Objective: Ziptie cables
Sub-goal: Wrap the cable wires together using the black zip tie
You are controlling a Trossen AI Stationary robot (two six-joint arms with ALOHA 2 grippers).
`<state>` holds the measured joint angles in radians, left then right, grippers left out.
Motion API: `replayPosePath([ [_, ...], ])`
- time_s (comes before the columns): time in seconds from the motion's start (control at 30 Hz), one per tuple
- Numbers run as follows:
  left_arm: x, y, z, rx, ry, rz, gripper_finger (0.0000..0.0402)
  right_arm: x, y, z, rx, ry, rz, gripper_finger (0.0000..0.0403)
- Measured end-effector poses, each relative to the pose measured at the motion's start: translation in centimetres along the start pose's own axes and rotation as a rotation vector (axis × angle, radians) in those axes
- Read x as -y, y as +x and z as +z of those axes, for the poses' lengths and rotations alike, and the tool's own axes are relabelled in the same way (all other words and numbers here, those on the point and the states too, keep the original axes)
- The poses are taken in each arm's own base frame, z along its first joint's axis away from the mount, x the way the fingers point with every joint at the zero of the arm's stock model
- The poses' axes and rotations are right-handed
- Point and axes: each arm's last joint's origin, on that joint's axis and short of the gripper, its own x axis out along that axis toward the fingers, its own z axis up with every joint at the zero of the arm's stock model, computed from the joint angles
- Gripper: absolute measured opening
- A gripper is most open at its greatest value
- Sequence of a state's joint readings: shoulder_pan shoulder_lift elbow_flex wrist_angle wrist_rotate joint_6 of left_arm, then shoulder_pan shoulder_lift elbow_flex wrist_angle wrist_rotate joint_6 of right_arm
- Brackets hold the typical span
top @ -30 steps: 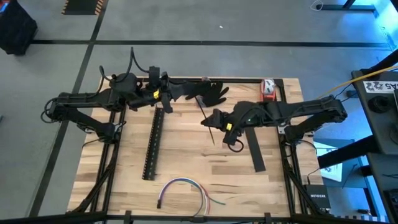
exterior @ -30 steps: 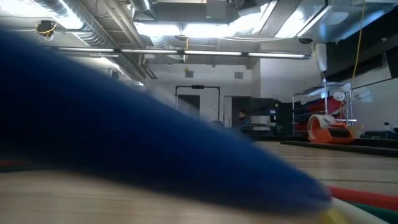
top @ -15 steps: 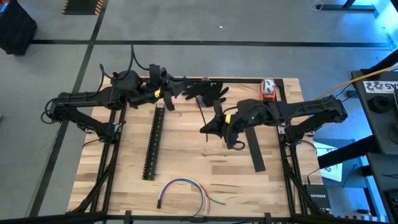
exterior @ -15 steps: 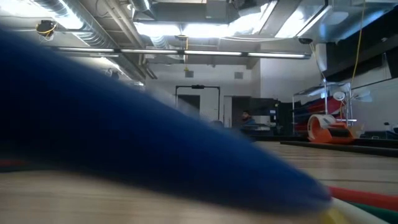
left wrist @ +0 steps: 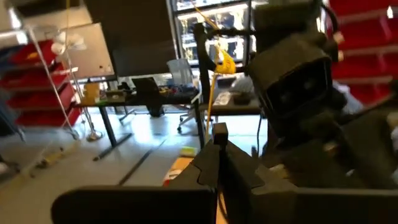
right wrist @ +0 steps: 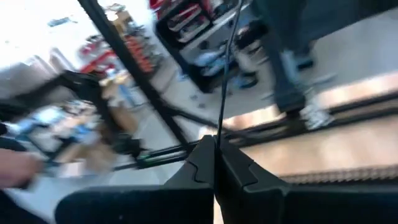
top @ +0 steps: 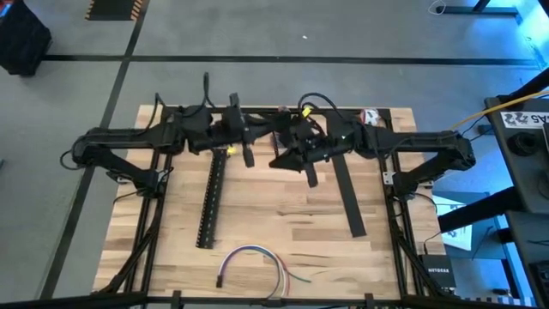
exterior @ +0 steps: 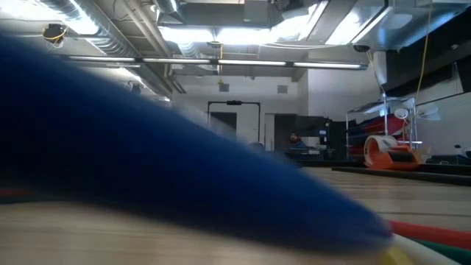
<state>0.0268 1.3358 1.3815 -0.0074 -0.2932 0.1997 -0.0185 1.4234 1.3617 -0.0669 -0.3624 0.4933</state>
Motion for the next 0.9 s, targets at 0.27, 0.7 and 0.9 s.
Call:
replayPosePath([
  [0.27,1.6,-0.2,0.0,0.006,0.270,-0.048,0.0000,-0.1,0.0,0.1,-0.001,0.185,0.027,0.0000],
  [0.7,1.7,-0.3,0.0,-0.027,0.305,0.016,0.0000,-0.1,-0.1,0.1,-0.001,0.210,0.027,0.0000],
  [0.9,1.8,-0.3,0.0,-0.023,0.305,0.012,0.0000,-0.1,-0.1,0.1,0.007,0.206,0.009,0.0000],
])
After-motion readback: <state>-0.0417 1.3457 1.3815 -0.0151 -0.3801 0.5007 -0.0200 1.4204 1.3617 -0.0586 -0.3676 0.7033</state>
